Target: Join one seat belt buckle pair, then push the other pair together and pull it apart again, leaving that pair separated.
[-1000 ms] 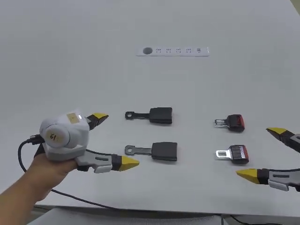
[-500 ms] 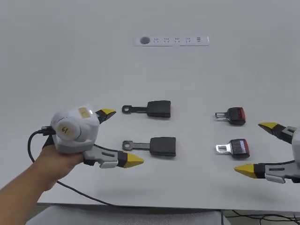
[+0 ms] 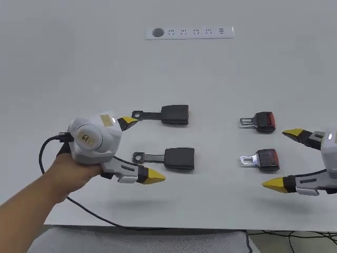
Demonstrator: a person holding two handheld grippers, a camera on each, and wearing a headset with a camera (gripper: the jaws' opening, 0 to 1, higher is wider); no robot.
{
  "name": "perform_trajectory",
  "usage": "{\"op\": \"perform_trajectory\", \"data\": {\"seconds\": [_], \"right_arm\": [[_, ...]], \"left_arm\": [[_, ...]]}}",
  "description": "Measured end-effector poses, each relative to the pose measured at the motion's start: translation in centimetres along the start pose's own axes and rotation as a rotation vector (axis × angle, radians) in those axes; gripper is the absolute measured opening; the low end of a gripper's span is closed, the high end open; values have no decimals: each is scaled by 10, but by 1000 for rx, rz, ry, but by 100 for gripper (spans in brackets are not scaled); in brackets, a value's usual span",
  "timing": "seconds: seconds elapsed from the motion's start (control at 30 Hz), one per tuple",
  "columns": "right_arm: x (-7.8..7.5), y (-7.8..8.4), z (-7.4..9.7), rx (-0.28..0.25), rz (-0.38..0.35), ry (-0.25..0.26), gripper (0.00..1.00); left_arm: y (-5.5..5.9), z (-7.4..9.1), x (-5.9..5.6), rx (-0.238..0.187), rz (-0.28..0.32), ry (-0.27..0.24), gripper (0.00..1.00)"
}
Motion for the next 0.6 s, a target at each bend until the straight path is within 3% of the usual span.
{"op": "perform_trajectory", "data": {"seconds": [0.43,0.6], "right_arm": [[-2,11,-9,43,3,-70,81],[-1,15,-14,58,12,-95,78]], "left_arm": [[6,-24,0,36,-27,61,98],[14,-34,-1,55,-34,90,97]]}}
Point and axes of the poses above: the centre of the closed fingertips' face, and the gripper's own axes: z roughly backward along the fingers, x roughly to its left, y roughly out of its underside, the point moved 3 cm from there along z, roughly backward along the fingers, and after that the axes turned 11 degrees about -x, right-handed, at the moved point
